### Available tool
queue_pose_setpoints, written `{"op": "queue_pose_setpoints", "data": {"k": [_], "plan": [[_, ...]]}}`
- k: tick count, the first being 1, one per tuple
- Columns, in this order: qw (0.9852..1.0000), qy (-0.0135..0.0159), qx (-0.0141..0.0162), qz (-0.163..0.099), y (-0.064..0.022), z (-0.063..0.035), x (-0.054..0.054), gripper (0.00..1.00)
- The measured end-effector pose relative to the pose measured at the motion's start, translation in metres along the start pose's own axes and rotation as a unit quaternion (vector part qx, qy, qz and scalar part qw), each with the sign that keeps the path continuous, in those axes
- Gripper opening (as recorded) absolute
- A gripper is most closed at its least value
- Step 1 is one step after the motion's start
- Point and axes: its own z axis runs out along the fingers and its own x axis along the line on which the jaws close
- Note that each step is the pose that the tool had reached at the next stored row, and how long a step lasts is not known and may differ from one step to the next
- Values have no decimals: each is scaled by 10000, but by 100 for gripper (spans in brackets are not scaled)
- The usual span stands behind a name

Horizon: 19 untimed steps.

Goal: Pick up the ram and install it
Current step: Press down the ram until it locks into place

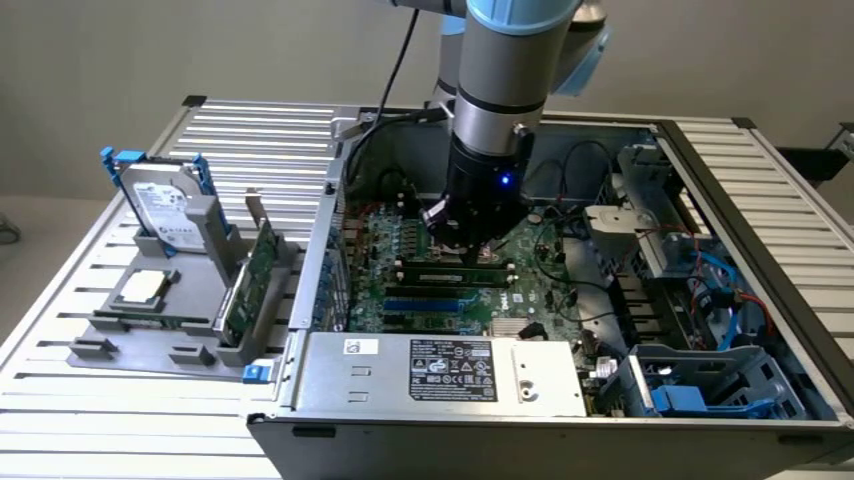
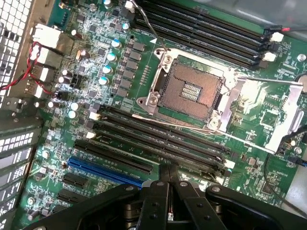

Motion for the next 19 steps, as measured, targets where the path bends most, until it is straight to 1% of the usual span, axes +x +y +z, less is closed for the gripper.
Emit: {"op": "queue_pose_setpoints", "data": {"k": [3,7,12,16,17,19], "plan": [[9998,-1,2,207,0,0,0,11],[9988,-3,3,489,0,0,0,11],[9964,-6,2,847,0,1,0,11],[9935,-9,1,1139,0,0,0,11],[9932,-8,2,1167,0,0,0,11],[9932,-9,2,1168,0,0,0,11]]}}
